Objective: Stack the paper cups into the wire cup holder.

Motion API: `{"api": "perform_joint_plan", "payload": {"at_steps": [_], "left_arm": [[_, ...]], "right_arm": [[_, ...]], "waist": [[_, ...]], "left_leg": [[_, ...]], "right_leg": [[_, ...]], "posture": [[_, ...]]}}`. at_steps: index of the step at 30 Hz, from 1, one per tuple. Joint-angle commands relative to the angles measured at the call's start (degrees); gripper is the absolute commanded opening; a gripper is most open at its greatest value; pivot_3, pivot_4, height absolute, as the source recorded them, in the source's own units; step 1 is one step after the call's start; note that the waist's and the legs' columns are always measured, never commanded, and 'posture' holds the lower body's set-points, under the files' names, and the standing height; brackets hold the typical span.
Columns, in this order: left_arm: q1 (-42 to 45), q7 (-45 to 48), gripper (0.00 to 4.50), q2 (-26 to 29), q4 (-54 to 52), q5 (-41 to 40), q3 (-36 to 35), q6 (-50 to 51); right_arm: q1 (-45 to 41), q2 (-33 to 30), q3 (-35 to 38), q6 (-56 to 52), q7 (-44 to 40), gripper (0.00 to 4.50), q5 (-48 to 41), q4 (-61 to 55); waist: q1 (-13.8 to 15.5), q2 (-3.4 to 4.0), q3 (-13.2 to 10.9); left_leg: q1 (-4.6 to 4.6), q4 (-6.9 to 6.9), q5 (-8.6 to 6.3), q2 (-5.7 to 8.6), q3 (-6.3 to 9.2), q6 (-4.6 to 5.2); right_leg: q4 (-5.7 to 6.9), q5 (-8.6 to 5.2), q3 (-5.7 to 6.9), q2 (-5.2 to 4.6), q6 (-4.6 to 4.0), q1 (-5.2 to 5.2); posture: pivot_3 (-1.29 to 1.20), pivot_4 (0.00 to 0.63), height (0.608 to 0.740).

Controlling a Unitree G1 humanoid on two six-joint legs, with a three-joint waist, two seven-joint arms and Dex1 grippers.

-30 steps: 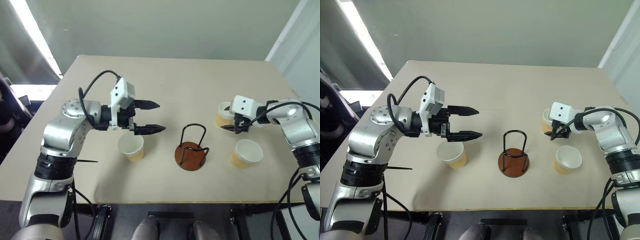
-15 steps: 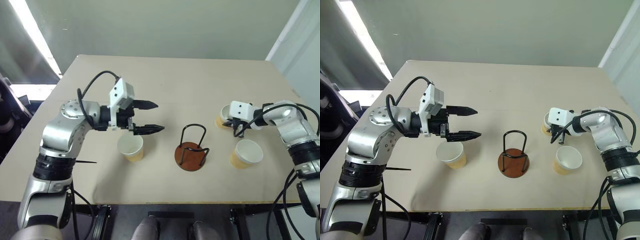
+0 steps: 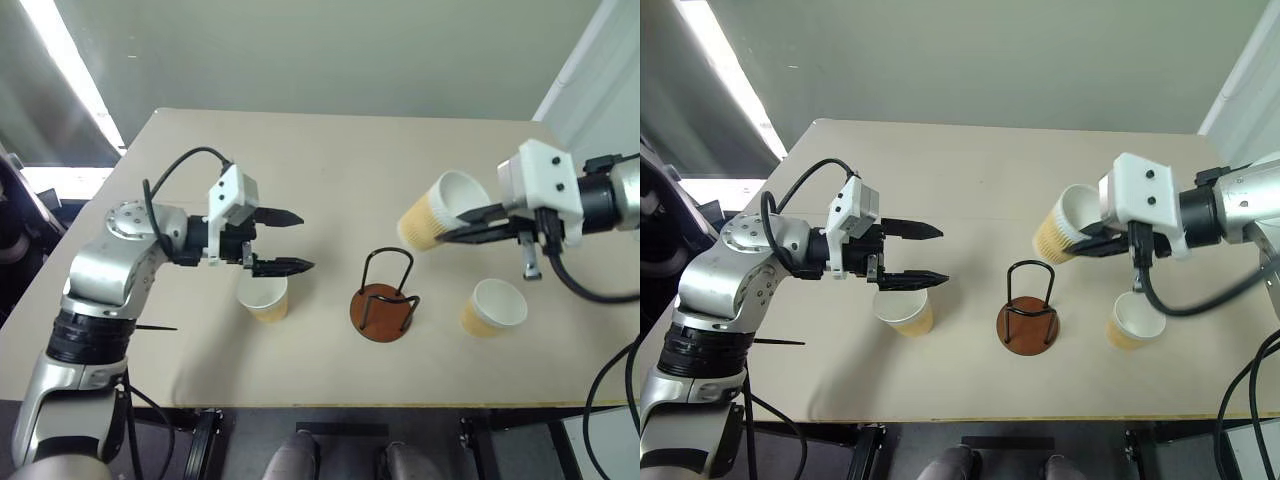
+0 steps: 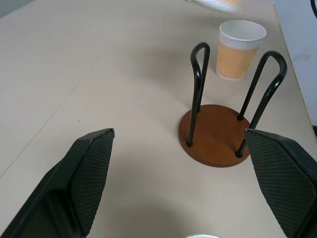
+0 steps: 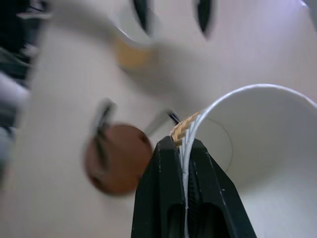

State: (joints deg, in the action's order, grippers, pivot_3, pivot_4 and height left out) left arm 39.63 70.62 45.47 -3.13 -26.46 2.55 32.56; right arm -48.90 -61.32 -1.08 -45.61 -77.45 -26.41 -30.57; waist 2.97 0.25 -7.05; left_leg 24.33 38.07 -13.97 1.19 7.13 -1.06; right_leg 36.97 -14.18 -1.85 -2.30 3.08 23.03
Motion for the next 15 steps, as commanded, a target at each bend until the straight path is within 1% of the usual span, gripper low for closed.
{"api": "perform_joint_plan", "payload": {"at_steps": [1,9,15], "left_arm": [[2.0,0.3,4.5,-1.0,0.8,0.7,0.5,-1.9],[2.1,0.3,4.5,-2.6,0.5,1.5,1.4,-2.4],[1.8,0.1,4.5,-1.9,0.0,1.4,0.5,-1.9]], "right_arm": [[-0.5,-1.0,0.8,-2.4,2.3,0.02,-2.8,-4.6],[2.6,-1.9,-4.5,4.6,4.2,0.02,3.2,-4.0],[3.6,-1.4,-5.3,5.8,3.8,0.02,2.5,-4.4]], "waist": [[0.0,0.0,0.0],[-0.1,-0.01,0.0],[-0.1,-0.01,0.0]], "left_leg": [[-0.04,0.0,0.0,0.0,0.0,0.0],[-0.04,0.02,0.01,-0.01,0.01,0.04],[-0.03,0.03,0.02,-0.01,0.01,0.08]], "right_leg": [[0.0,0.0,0.0,0.0,0.0,-0.04],[0.05,0.0,0.0,0.0,0.01,-0.02],[0.03,0.01,0.0,0.0,0.02,-0.02]], "posture": [[0.0,0.15,0.74],[0.0,0.15,0.74],[0.0,0.15,0.74]]}}
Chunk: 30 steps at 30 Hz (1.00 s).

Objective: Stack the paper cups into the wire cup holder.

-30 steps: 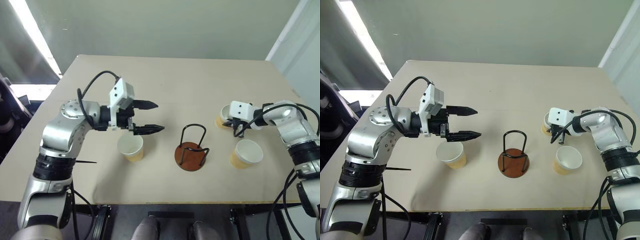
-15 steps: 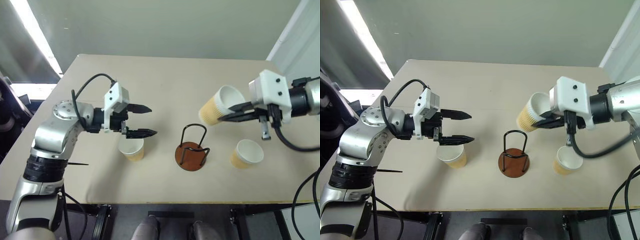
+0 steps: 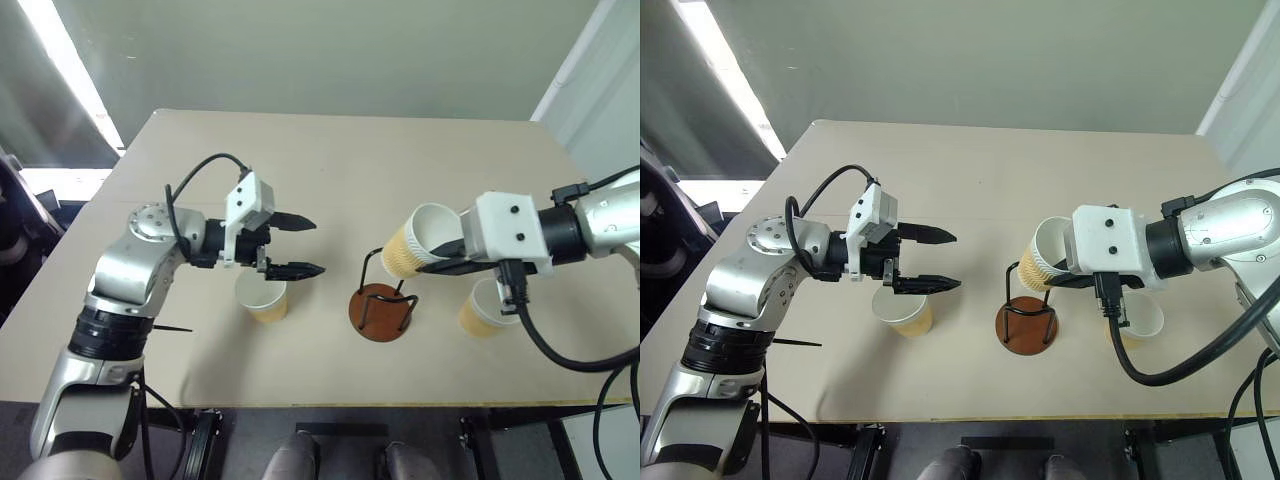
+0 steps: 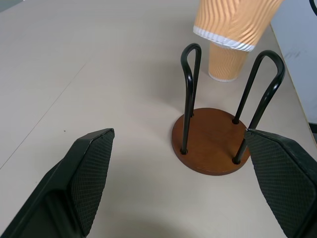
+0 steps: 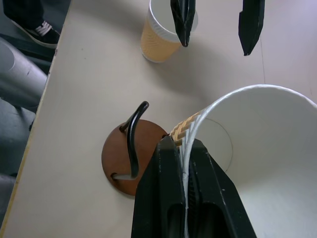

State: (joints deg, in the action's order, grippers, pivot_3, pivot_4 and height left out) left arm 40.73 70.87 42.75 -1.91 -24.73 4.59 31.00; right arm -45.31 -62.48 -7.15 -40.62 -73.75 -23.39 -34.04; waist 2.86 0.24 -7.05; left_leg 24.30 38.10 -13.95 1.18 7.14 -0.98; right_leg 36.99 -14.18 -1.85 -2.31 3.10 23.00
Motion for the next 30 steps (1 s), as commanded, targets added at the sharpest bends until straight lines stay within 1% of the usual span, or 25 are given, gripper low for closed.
{"api": "perform_joint_plan", "payload": {"at_steps": [1,11,14,16,19,20,23,26,30], "left_arm": [[0.7,-0.2,4.5,0.9,-1.3,-0.4,-1.5,-0.2],[0.8,-0.7,4.5,1.0,-1.1,-0.3,-1.7,-0.3],[0.7,-0.9,4.5,0.9,-1.2,-0.3,-1.7,-0.4],[0.6,-1.1,4.5,0.9,-1.3,-0.4,-1.6,-0.4],[0.5,-1.3,4.5,1.0,-1.6,-0.5,-1.7,-0.3],[0.5,-1.3,4.5,1.0,-1.7,-0.5,-1.7,-0.2],[0.6,-1.3,4.5,1.2,-2.0,-0.7,-1.8,0.0],[1.0,-1.1,4.5,2.5,-2.6,-1.0,-2.8,0.3],[0.7,0.6,4.5,6.3,-5.5,-3.4,-5.4,2.3]], "right_arm": [[0.0,0.0,0.6,0.8,0.2,0.02,-0.7,-1.0],[0.7,0.9,-0.7,0.9,0.4,0.02,-1.0,-1.8],[0.9,1.0,-0.3,0.4,0.6,0.58,-1.4,-2.1],[1.0,1.3,0.3,0.0,1.1,1.21,-2.0,-2.4],[0.9,1.8,1.0,-0.6,2.3,2.35,-2.8,-2.5],[1.0,1.9,1.4,-0.8,2.5,2.65,-3.3,-2.7],[1.0,2.5,2.9,-2.5,3.8,2.65,-5.6,-2.8],[-0.9,4.6,6.5,-6.9,7.3,2.65,-9.6,-1.3],[-3.1,5.9,10.9,-11.2,10.8,2.65,-14.2,1.2]], "waist": [[0.0,0.0,0.0],[0.0,0.0,0.0],[0.0,0.0,0.0],[0.0,0.0,0.0],[0.0,0.0,0.0],[0.0,0.0,0.0],[0.0,0.0,0.0],[-0.1,0.0,0.0],[-0.2,-0.02,0.0]], "left_leg": [[0.0,0.0,0.0,0.0,0.0,0.0],[0.0,0.0,0.01,0.0,0.0,0.02],[0.0,0.0,0.01,0.0,0.0,0.02],[0.0,0.0,0.01,0.0,0.0,0.02],[0.0,0.0,0.01,0.0,0.0,0.02],[0.0,0.0,0.01,0.0,0.0,0.02],[0.0,0.0,0.01,0.0,0.0,0.02],[0.0,0.0,0.01,0.0,-0.01,0.02],[0.01,0.0,0.02,-0.01,0.0,0.02]], "right_leg": [[0.0,0.0,0.0,0.0,0.0,0.0],[0.0,0.0,0.0,0.0,0.0,0.0],[0.0,0.0,0.0,0.0,0.0,0.0],[0.0,0.0,0.0,0.0,0.0,0.0],[0.0,0.0,0.0,0.0,0.0,0.0],[0.0,0.0,0.0,0.0,0.0,0.0],[0.0,0.0,0.0,0.0,0.0,0.0],[0.0,0.0,0.0,0.0,0.0,0.01],[-0.01,0.0,0.0,0.01,0.0,0.04]], "posture": [[0.0,0.15,0.74],[0.0,0.15,0.74],[0.0,0.15,0.74],[0.0,0.15,0.74],[0.0,0.15,0.74],[0.0,0.15,0.74],[0.0,0.15,0.74],[0.0,0.15,0.74],[0.0,0.15,0.74]]}}
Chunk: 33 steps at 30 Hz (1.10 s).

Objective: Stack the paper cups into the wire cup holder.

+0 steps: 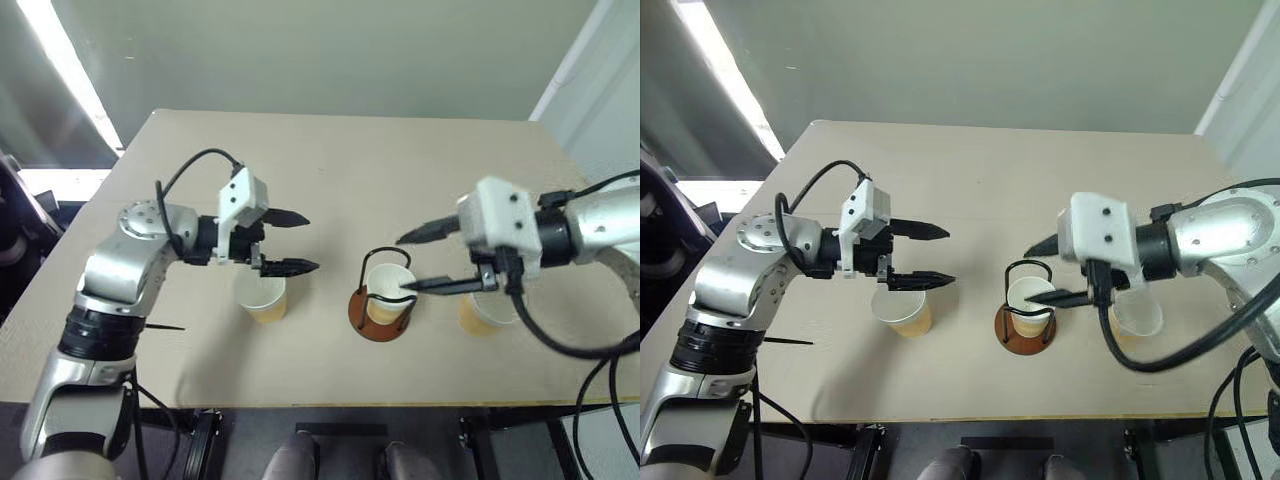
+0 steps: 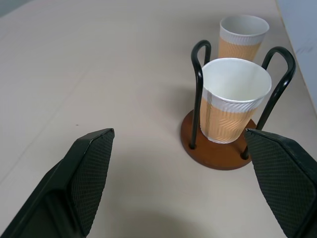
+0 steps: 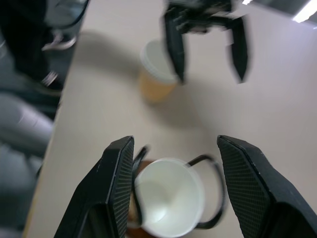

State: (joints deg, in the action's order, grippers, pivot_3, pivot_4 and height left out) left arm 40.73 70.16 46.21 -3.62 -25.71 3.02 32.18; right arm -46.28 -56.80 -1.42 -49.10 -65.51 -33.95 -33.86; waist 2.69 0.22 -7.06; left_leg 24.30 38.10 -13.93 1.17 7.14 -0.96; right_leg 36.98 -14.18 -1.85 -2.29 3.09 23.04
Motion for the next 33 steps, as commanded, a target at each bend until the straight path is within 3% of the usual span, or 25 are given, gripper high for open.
{"api": "perform_joint_plan", "payload": {"at_steps": [1,8,14,22,26,33], "left_arm": [[0.6,1.8,4.5,3.9,-4.6,-3.1,-4.6,1.6],[0.5,2.8,4.5,9.1,-10.5,-9.6,-9.5,6.3],[-2.2,3.7,4.5,13.9,-16.3,-10.2,-10.1,6.5],[-11.4,3.1,4.5,23.1,-21.1,2.7,-7.5,-3.8],[-13.6,2.6,4.5,23.9,-22.4,4.0,-8.0,-4.6],[-15.4,0.8,4.5,22.9,-22.2,9.5,-3.0,-6.5]], "right_arm": [[-2.6,0.5,6.0,-3.7,3.3,2.65,-4.8,1.5],[-3.5,0.1,8.6,-6.6,5.6,2.65,-10.0,3.3],[-3.9,-1.3,7.8,-6.1,5.3,2.65,-11.2,5.1],[-4.0,-4.4,7.3,-6.4,2.6,2.65,-12.5,7.4],[-4.8,-5.5,6.5,-6.5,1.5,2.65,-12.8,8.5],[-6.7,-5.7,4.9,-6.2,0.6,2.65,-11.8,10.3]], "waist": [[0.0,0.0,0.0],[0.0,0.0,0.0],[-0.1,0.01,0.0],[-0.3,0.03,0.0],[-0.3,0.03,0.0],[-0.4,0.04,0.0]], "left_leg": [[0.0,-0.01,0.0,0.01,0.0,0.0],[0.0,-0.05,0.0,0.02,0.01,0.0],[-0.02,-0.07,0.0,0.01,0.01,-0.01],[-0.04,-0.12,-0.02,0.01,0.02,-0.01],[0.0,-0.11,-0.03,0.0,0.04,-0.02],[-0.01,-0.14,-0.09,-0.01,0.03,-0.11]], "right_leg": [[0.0,0.0,0.0,0.0,0.0,0.0],[-0.03,-0.01,0.0,0.0,0.0,-0.01],[-0.02,-0.03,0.0,0.0,-0.01,0.01],[0.01,-0.1,0.0,0.0,-0.11,0.03],[0.03,-0.11,0.01,0.0,-0.15,0.07],[0.12,-0.18,0.01,0.0,-0.26,0.14]], "posture": [[0.0,0.15,0.74],[0.0,0.15,0.74],[0.0,0.15,0.74],[0.0,0.15,0.74],[0.0,0.15,0.74],[0.0,0.15,0.74]]}}
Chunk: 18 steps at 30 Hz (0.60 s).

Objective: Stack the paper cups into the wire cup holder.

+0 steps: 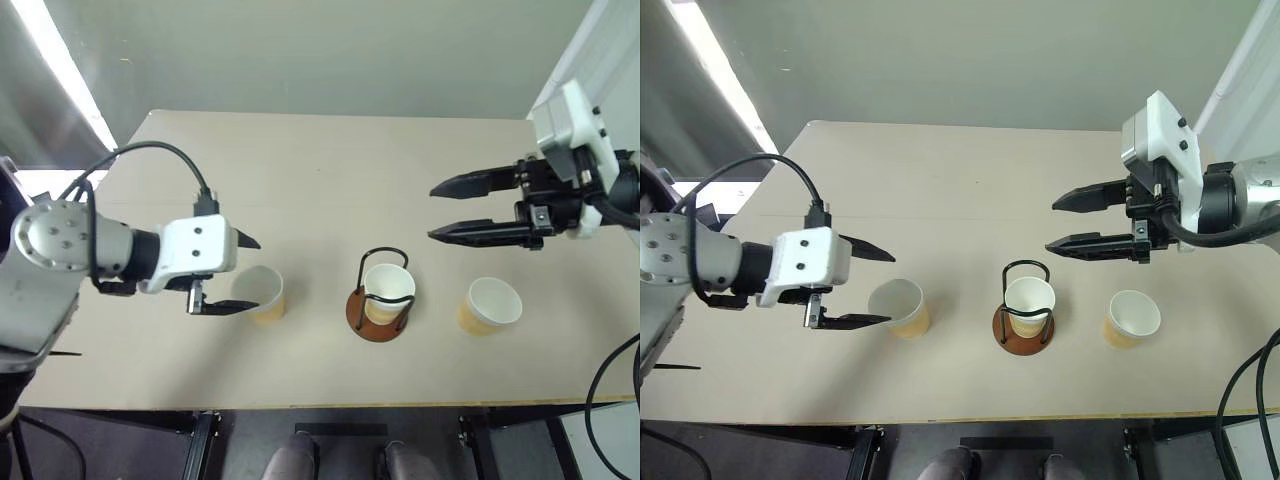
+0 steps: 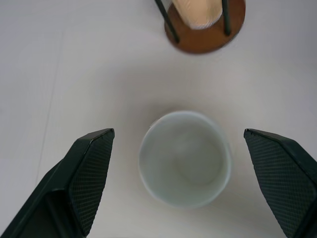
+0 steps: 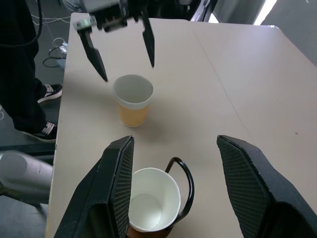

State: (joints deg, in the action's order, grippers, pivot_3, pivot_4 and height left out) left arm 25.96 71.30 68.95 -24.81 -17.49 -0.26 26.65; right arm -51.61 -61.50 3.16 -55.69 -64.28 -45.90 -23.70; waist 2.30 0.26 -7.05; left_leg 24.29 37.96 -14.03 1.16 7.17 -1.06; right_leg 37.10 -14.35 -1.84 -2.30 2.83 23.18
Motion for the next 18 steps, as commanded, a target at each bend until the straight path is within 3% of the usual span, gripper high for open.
{"api": "perform_joint_plan", "payload": {"at_steps": [1,7,18], "left_arm": [[-1.0,-0.2,4.5,0.5,-0.7,2.0,0.5,-1.6],[-2.3,-0.1,4.5,0.2,2.2,5.8,2.4,-5.2],[-2.7,1.7,4.5,-0.4,1.8,5.5,3.6,-5.5]], "right_arm": [[-1.4,-1.1,0.2,0.5,-0.7,2.65,0.3,0.3],[-1.4,-1.3,-0.1,0.6,-0.9,2.65,0.6,0.3],[-0.9,-1.6,0.2,0.8,-0.8,2.65,1.1,-0.2]], "waist": [[0.0,-0.01,0.0],[-0.1,0.0,0.0],[-0.1,-0.01,0.0]], "left_leg": [[0.02,0.0,-0.02,0.0,0.01,-0.02],[0.14,-0.01,-0.04,0.0,0.02,-0.06],[0.17,0.01,-0.06,0.0,0.05,-0.09]], "right_leg": [[0.01,0.0,0.0,0.0,0.0,0.03],[0.03,-0.01,0.01,0.0,-0.02,0.18],[0.06,-0.01,0.03,0.0,-0.02,0.21]], "posture": [[0.0,0.15,0.74],[0.0,0.15,0.74],[0.0,0.15,0.74]]}}
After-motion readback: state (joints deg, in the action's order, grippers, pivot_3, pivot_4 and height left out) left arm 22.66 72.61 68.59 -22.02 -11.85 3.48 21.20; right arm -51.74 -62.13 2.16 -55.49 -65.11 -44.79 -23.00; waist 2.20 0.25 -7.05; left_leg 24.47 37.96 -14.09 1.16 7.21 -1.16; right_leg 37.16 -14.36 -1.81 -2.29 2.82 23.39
